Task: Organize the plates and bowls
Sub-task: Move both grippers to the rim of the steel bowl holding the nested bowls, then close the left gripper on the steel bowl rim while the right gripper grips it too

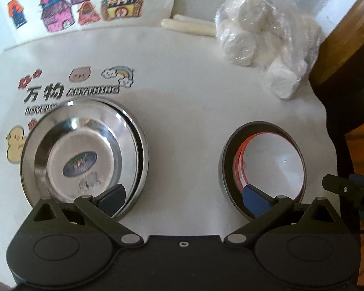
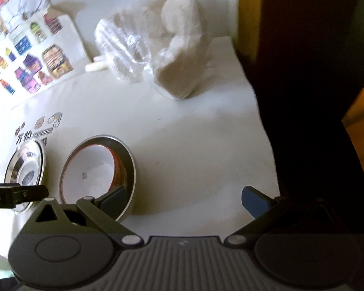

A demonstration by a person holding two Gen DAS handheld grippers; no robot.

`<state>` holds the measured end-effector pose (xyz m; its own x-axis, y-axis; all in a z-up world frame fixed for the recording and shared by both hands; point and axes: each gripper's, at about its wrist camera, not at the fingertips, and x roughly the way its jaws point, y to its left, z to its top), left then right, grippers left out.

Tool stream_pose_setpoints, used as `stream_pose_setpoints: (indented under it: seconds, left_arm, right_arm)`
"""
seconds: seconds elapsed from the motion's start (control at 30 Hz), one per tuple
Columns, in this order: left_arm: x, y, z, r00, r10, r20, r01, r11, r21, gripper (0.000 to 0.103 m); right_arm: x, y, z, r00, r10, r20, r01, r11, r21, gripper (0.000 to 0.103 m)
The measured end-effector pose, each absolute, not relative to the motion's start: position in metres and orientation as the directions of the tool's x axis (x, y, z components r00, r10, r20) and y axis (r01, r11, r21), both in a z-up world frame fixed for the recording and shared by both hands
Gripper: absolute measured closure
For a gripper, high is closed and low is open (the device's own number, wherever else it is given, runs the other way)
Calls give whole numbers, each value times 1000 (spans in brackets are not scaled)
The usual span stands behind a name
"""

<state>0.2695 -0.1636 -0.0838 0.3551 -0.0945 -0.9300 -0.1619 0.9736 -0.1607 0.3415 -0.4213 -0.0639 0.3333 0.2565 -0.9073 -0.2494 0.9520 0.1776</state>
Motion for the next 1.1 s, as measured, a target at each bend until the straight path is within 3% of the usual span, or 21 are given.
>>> stream_pose_setpoints:
  seconds: [0.4,0.97,1.1]
  left_arm:
    - [262,-177,-99,321,-37,-946,-292,947,-136,1]
    - [269,-185,-117,270,5,-963,-370,924,-99,1]
    - [270,-187,-120,253,2,-968,-379,920,-97,5]
  right_arm:
    - [361,-409,-75,248,310,-918,-434,883,181,0]
    - [373,-390,-89,206,319,-925,-581,800,146,0]
    - [375,-389,-92,196,324,-925,-592,792,152,1]
